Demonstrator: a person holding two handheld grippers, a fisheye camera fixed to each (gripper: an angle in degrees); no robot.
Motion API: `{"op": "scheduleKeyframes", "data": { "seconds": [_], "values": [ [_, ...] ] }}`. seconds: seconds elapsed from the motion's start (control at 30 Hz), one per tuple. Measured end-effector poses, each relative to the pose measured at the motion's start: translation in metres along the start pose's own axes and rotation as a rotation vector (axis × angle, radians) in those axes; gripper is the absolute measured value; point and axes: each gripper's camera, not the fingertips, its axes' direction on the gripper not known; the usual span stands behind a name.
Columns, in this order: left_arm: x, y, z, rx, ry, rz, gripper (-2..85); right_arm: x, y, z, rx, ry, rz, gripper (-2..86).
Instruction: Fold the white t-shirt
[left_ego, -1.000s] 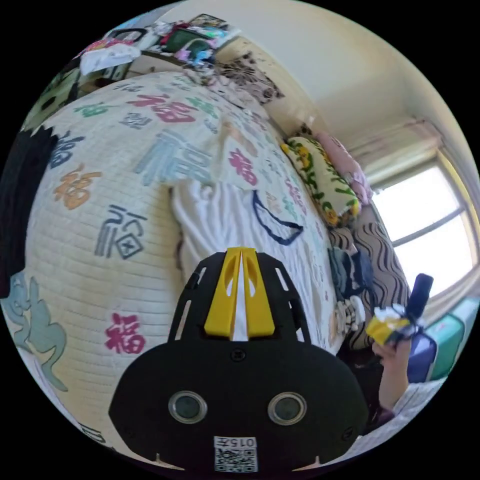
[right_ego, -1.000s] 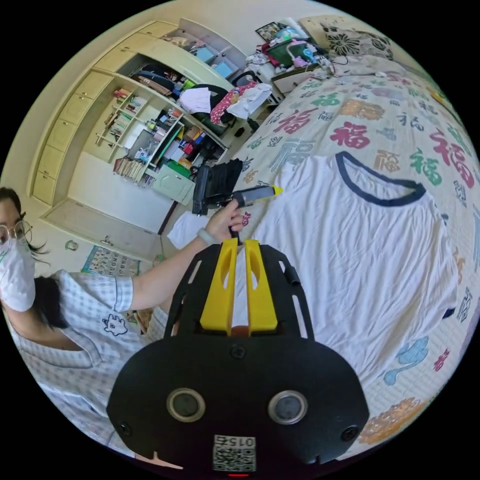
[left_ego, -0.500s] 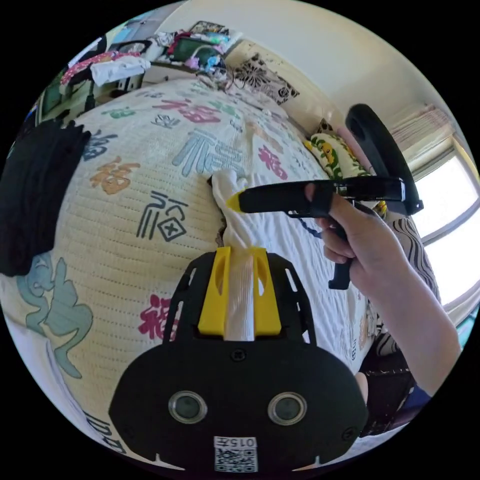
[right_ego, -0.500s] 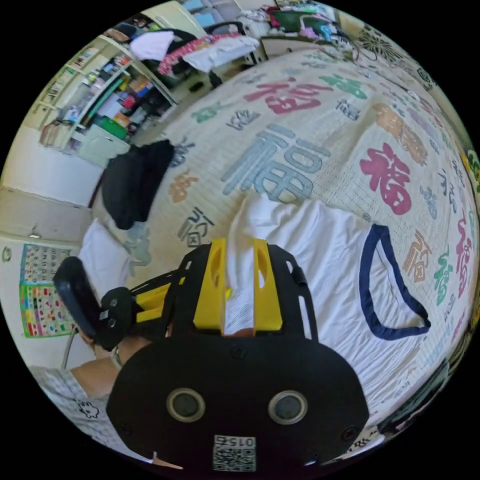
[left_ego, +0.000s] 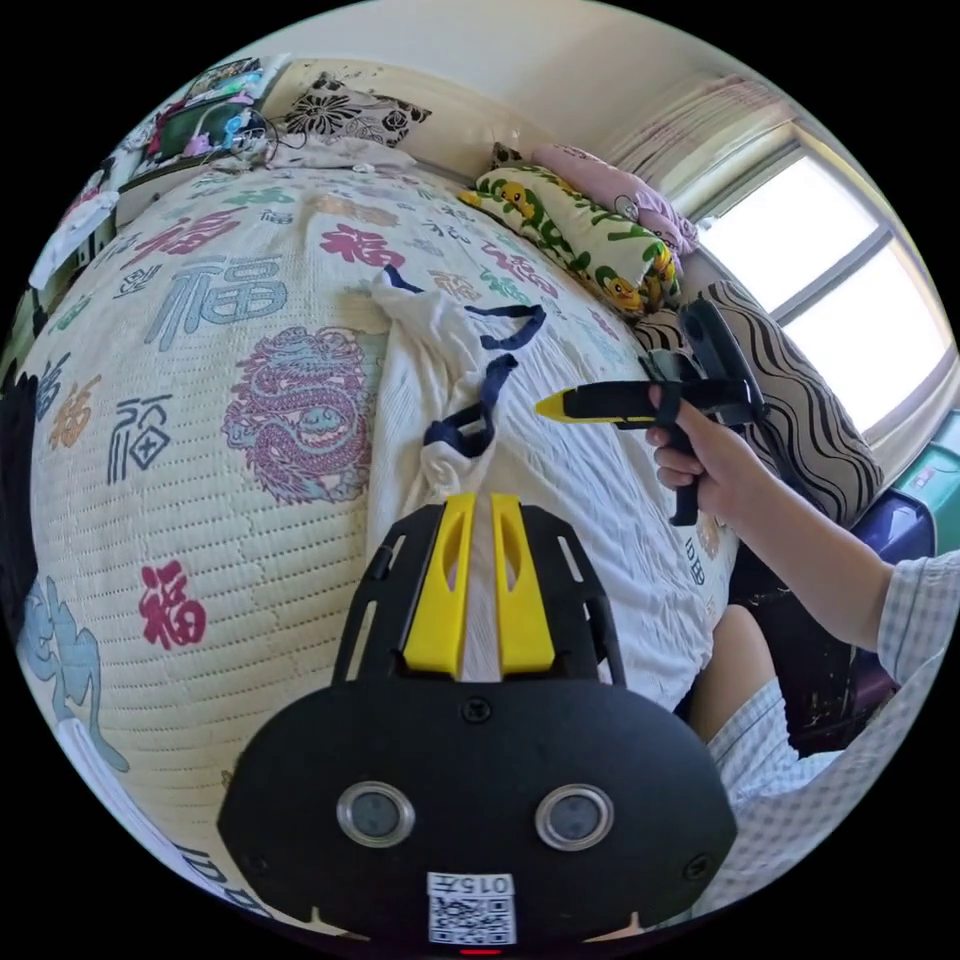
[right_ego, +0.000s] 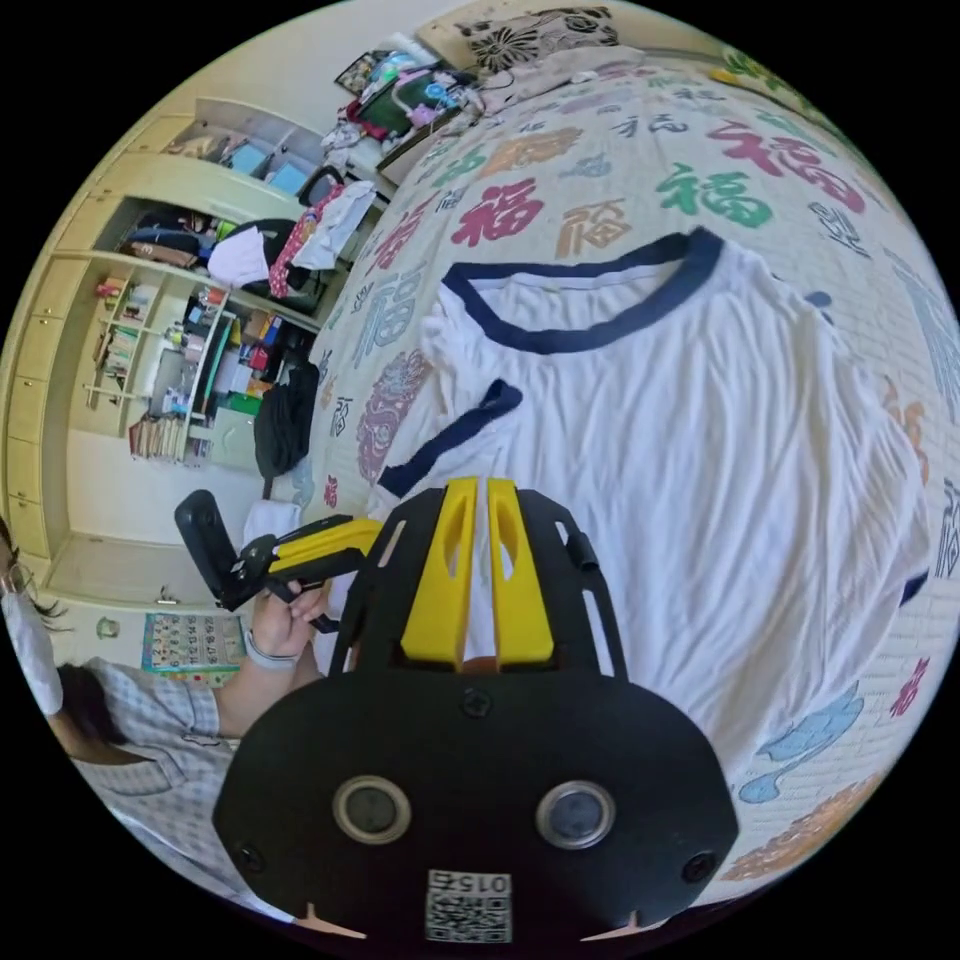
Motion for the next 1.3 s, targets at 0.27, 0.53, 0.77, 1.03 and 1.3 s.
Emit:
{"op": "scheduleKeyframes", "data": {
  "seconds": [0.27, 0.53, 0.77, 1.03, 1.3],
  "values": [
    [-0.007, -0.017, -0.004, 0.037, -0.118, 0.000, 7.8, -0.012, -0.026, 0.008, -0.012, 0.063, -0.034, 9.3],
    [-0.038, 0.008, -0.023, 0.120, -0.046, -0.091, 1.6, -0.031, -0.033, 0.025, -0.019, 0.132, -0.048, 1.9],
    [-0.107, 0.074, -0.100, 0.444, -0.054, -0.418, 0.8, -0.122, -0.064, 0.050, 0.033, 0.015, -0.289, 0.9],
    [-0.158, 0.131, -0.119, 0.449, -0.132, -0.646, 0.8, -0.211, -0.065, 0.190, -0.243, 0.425, -0.599, 4.8],
    [-0.151, 0.153, -0.155, 0.413, 0.004, -0.577, 5.4, -0.192, -0.030, 0.107, -0.095, 0.453, -0.619, 6.8]
  ]
}}
